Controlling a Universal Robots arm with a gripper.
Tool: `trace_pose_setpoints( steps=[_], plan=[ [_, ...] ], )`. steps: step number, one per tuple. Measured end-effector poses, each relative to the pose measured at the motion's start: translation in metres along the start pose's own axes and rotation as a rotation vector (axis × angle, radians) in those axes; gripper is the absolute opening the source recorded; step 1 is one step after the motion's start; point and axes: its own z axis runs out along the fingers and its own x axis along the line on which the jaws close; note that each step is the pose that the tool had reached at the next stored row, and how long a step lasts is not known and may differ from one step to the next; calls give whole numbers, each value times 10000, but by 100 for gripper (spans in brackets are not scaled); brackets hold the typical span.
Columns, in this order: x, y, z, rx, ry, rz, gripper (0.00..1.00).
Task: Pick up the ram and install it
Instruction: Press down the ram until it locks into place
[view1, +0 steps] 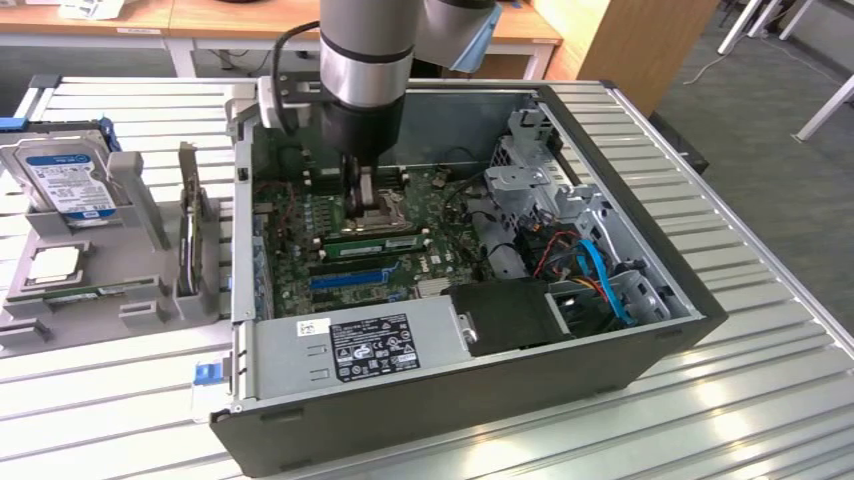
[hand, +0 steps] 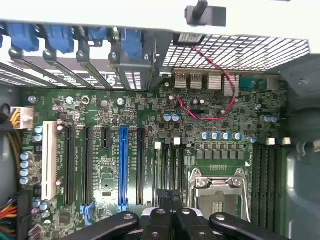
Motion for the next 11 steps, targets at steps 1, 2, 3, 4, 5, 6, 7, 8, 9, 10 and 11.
trace_pose_setpoints(
  steps=[1, 2, 3, 4, 5, 6, 7, 8, 9, 10, 11],
  plan=[
    [-2, 0, -26, 0, 1, -1, 10],
    [-5, 0, -53, 0, 2, 0, 10],
    [-7, 1, -80, 0, 2, 0, 10],
    [-9, 1, -108, 0, 4, 0, 10],
    [-11, 1, -135, 0, 5, 0, 10],
    [-13, 2, -160, 0, 5, 0, 10],
    [-15, 2, -185, 0, 5, 0, 10],
    [-17, 2, -209, 0, 4, 0, 10],
    [-20, 2, -234, 0, 6, 0, 10],
    [-22, 3, -258, 0, 5, 0, 10],
    [-24, 3, -284, 0, 6, 0, 10]
  ],
)
